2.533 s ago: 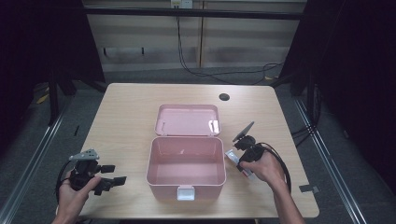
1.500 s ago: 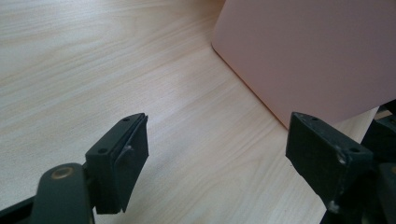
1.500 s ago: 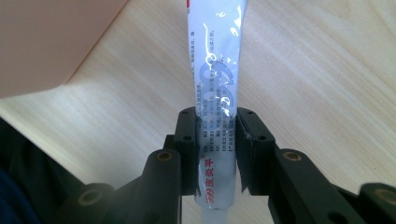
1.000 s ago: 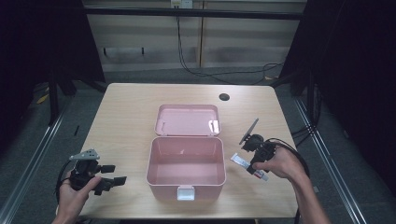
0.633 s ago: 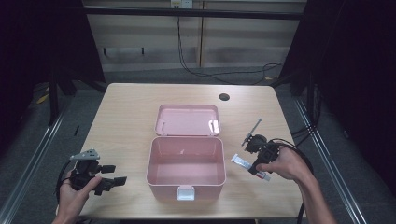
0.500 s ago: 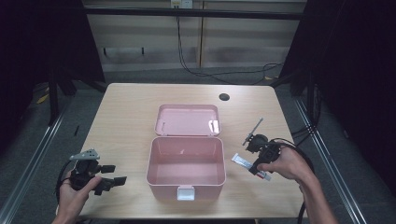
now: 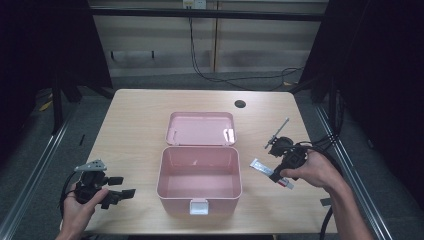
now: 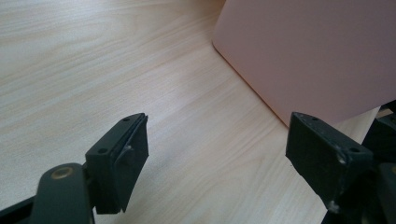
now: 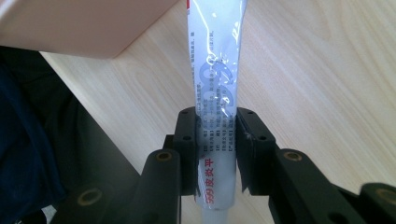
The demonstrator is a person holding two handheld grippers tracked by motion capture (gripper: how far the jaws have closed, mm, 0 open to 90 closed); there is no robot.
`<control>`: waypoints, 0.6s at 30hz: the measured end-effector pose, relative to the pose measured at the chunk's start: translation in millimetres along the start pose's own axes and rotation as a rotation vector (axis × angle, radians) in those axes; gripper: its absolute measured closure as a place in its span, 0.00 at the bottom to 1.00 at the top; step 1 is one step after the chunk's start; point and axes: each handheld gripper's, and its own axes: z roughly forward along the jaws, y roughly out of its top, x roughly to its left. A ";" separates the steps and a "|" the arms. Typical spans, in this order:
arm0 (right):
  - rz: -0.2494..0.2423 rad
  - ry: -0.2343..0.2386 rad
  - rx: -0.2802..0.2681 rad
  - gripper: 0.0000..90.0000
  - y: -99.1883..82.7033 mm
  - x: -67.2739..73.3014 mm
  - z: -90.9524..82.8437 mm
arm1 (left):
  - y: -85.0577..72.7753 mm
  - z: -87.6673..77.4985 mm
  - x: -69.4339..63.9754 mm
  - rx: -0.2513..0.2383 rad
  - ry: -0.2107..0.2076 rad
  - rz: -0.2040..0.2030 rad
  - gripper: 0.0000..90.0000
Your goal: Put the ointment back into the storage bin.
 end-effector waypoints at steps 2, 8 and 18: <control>-0.011 0.000 -0.001 0.80 0.5 1.5 -5.7 | 0.1 0.2 0.0 -0.001 0.001 -0.001 0.23; -0.055 -0.005 0.001 0.80 2.6 4.0 -19.8 | 0.0 0.0 0.0 0.000 0.000 0.000 0.23; -0.099 0.000 -0.010 0.80 4.2 11.1 -37.7 | 0.2 0.2 0.0 -0.003 0.001 -0.002 0.23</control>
